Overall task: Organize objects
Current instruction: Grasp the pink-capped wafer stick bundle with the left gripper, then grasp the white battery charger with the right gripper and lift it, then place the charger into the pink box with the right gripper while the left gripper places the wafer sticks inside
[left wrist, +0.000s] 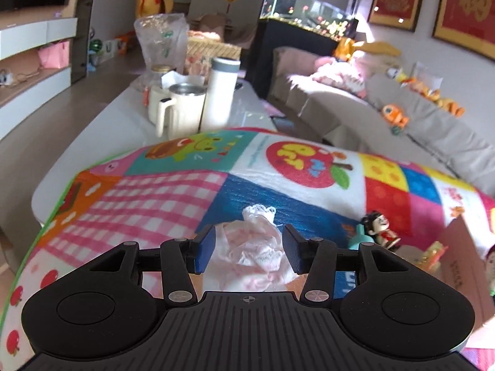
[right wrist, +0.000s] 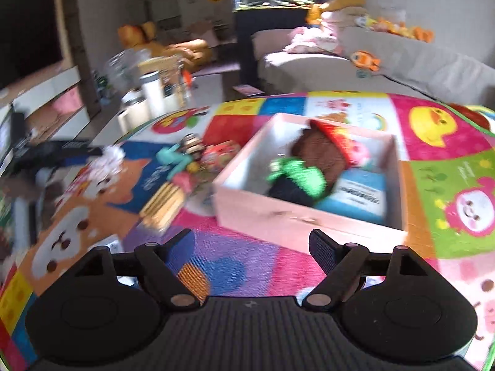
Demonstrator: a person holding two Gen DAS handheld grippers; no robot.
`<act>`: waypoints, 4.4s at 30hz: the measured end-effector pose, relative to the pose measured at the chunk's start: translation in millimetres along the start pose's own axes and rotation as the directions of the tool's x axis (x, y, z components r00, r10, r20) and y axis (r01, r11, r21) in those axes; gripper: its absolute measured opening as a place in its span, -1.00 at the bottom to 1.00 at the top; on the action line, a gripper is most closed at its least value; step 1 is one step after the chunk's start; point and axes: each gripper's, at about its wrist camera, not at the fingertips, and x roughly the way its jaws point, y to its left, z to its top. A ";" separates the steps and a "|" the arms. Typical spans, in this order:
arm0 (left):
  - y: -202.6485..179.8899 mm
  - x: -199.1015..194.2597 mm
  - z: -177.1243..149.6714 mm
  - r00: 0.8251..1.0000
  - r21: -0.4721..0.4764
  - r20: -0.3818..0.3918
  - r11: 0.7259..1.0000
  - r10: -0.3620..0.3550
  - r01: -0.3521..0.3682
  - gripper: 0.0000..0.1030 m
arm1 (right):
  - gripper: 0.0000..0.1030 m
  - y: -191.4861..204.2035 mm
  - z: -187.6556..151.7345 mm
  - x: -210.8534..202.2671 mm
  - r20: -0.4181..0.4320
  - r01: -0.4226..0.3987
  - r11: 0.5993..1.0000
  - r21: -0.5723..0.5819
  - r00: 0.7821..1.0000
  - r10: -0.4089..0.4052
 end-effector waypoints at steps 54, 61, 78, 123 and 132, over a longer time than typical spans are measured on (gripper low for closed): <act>-14.6 -91.3 -98.6 0.946 0.096 -0.205 0.956 -0.252 0.276 -0.30 | 1.00 9.5 112.0 -198.2 0.533 -0.030 0.999 0.026 0.846 0.012; -0.7 -90.4 -91.4 0.951 0.098 -0.206 0.962 -0.232 0.256 -0.30 | 1.00 71.5 32.4 -27.2 0.027 -0.147 0.974 -0.174 0.988 0.154; -29.1 -80.1 -90.0 0.944 0.181 -0.241 0.945 -0.225 0.271 -0.28 | 0.52 124.1 -66.1 31.7 -0.212 -0.229 0.892 -0.389 0.965 0.155; -142.3 -101.6 -107.8 0.896 0.307 -0.211 0.843 -0.391 0.441 -0.31 | -0.08 -41.1 -14.2 -44.6 0.057 -0.004 0.999 0.035 0.998 0.002; -220.9 -70.1 -34.8 0.850 0.267 -0.020 0.816 -0.527 0.512 -0.30 | -0.08 -68.4 0.2 -66.2 0.169 0.063 0.993 0.096 0.982 -0.079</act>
